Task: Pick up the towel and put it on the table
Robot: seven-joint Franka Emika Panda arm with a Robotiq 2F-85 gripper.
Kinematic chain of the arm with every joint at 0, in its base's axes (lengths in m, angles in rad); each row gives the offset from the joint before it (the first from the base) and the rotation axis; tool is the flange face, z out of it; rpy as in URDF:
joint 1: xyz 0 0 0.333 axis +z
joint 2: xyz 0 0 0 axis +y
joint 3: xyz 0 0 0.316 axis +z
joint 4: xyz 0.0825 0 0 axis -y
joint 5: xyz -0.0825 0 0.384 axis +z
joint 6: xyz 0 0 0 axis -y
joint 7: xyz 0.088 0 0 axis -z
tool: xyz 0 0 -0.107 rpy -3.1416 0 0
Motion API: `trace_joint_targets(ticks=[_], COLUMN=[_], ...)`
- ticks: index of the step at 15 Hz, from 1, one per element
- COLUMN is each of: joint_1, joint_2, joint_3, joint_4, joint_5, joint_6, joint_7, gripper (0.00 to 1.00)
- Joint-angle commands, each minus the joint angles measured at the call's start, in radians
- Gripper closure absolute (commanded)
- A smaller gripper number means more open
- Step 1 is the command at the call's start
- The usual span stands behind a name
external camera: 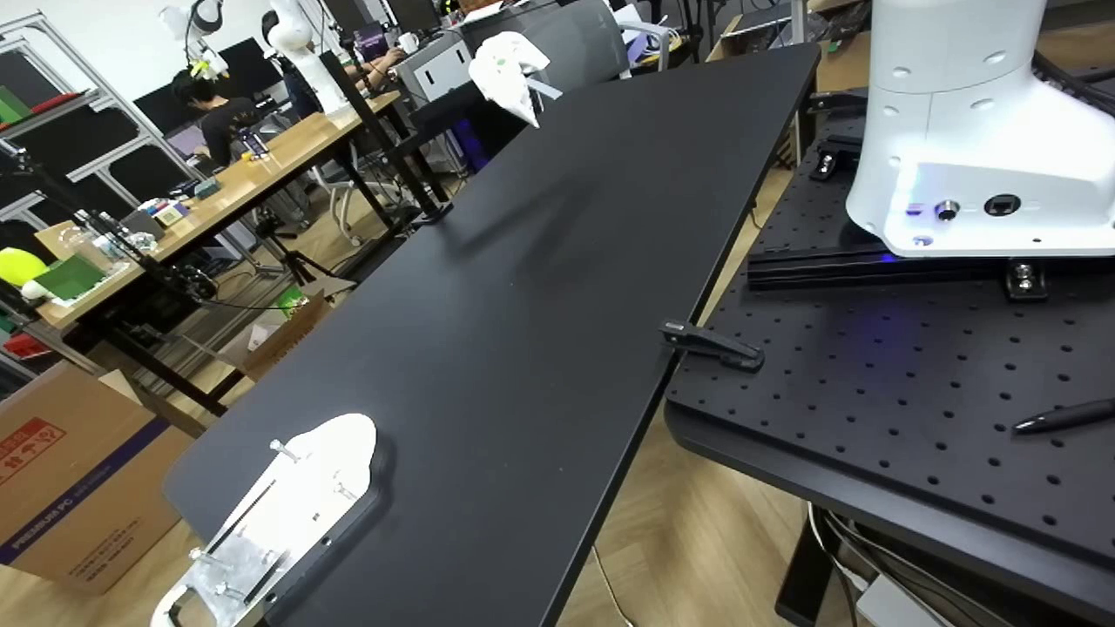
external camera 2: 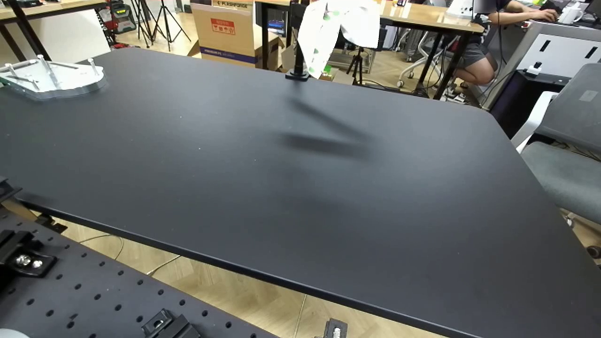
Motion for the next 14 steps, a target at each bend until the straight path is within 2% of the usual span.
trace_joint_targets(ticks=[1,5,7,8,11,14], joint_1=[-0.067,-0.139,-0.169,-0.137,-0.154,-0.145], joint_2=[0.049,0.127,0.159,0.116,0.149,0.183], joint_3=[0.011,0.022,0.035,0.008,0.016,-0.006], joint_4=[0.022,0.053,0.066,0.025,0.042,0.06], joint_5=[-0.062,-0.233,-0.3,-0.254,-0.282,-0.277], joint_6=[0.112,0.339,0.389,0.369,0.396,0.42], joint_7=[0.012,0.008,0.055,0.011,0.021,-0.034], gripper=[0.0,0.0,0.0,0.0,0.0,0.0])
